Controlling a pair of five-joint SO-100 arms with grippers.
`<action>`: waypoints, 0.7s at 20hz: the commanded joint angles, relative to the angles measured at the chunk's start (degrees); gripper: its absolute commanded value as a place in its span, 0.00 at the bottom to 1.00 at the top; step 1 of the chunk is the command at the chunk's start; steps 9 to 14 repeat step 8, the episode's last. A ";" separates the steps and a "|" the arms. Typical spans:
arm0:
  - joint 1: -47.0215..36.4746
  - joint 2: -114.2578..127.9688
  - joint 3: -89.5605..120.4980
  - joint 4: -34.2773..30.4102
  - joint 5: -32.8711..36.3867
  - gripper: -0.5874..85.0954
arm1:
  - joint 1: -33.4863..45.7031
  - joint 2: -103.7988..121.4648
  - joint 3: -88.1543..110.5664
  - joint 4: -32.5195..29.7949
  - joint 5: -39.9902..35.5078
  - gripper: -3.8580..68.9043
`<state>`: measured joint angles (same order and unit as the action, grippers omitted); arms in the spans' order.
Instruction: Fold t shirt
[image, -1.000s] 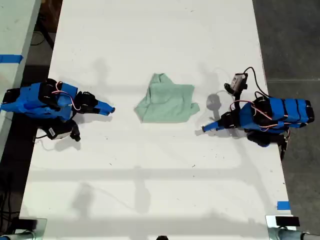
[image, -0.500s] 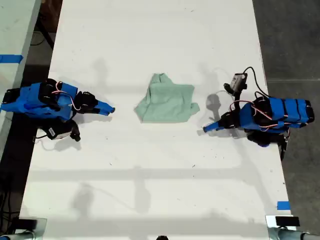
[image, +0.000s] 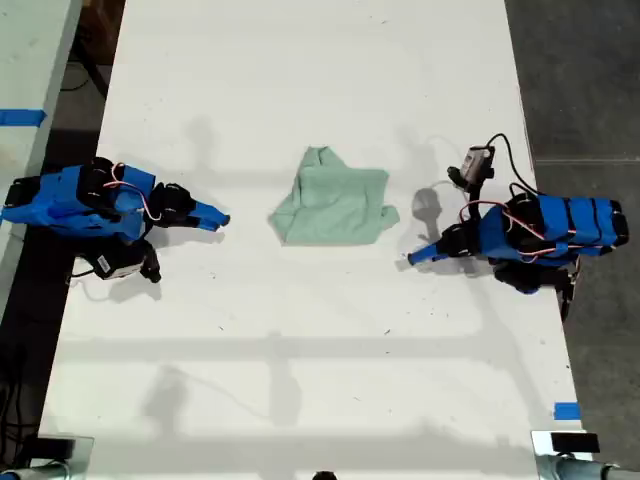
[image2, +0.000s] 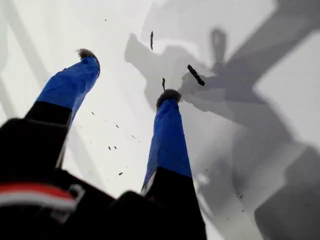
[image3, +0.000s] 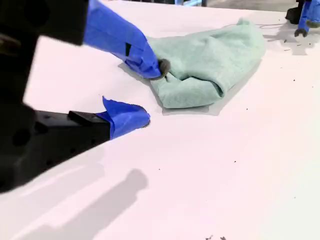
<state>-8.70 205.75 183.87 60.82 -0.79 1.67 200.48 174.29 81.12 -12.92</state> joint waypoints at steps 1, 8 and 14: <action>-0.97 0.62 0.26 0.00 -1.32 0.14 | 0.35 0.44 2.20 -1.58 -0.97 0.39; -0.97 0.62 0.26 0.00 -1.32 0.14 | 0.35 0.44 2.20 -1.58 -0.97 0.38; -0.97 0.62 0.26 0.00 -1.32 0.14 | 0.35 0.44 2.20 -1.58 -0.97 0.38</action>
